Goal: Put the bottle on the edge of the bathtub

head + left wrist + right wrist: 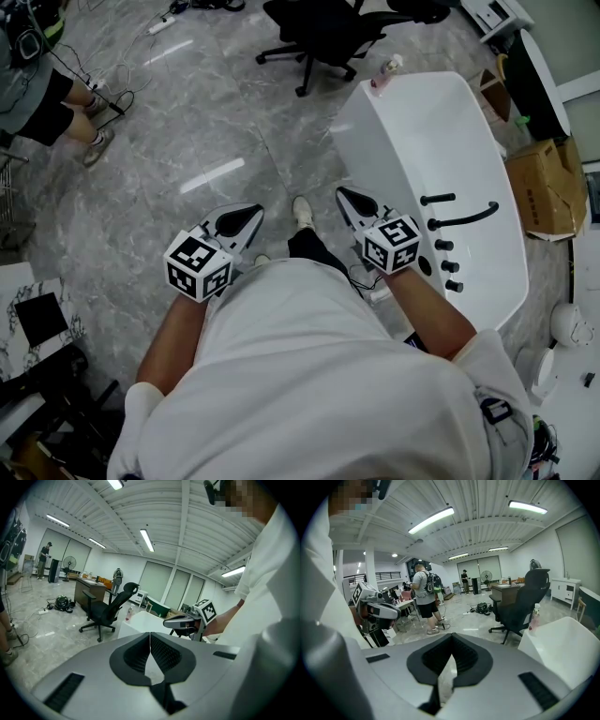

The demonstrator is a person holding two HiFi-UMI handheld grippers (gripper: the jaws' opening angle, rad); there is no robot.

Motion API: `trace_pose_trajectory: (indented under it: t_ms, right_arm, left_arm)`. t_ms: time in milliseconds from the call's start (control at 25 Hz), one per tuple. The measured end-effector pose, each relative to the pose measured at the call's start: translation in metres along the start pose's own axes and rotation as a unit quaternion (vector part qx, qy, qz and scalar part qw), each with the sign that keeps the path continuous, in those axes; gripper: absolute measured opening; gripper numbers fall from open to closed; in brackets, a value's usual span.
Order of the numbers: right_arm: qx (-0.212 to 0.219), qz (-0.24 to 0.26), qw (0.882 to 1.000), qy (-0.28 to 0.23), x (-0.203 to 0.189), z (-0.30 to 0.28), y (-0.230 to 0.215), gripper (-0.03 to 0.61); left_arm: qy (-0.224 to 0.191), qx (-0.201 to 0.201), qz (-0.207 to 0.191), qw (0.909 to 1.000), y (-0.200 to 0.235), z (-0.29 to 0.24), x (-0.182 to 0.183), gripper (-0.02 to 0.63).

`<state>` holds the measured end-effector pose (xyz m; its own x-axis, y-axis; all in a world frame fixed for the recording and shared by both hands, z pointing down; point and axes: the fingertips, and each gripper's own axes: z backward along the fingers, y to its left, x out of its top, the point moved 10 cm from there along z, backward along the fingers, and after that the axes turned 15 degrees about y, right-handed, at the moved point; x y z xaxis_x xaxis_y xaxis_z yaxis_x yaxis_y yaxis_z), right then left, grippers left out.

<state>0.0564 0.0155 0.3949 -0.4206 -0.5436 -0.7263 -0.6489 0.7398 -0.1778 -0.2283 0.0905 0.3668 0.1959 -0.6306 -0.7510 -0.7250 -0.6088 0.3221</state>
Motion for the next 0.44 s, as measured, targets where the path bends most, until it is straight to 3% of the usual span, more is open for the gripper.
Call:
trace_pose_trajectory:
  t_ms: [440]
  right_arm:
    - [-0.002,-0.006,1.000,0.002,0.022,-0.015,-0.057,0.008]
  left_arm:
    - [0.012,0.002,0.003,0.9999,0.022,-0.032,0.038,0.018]
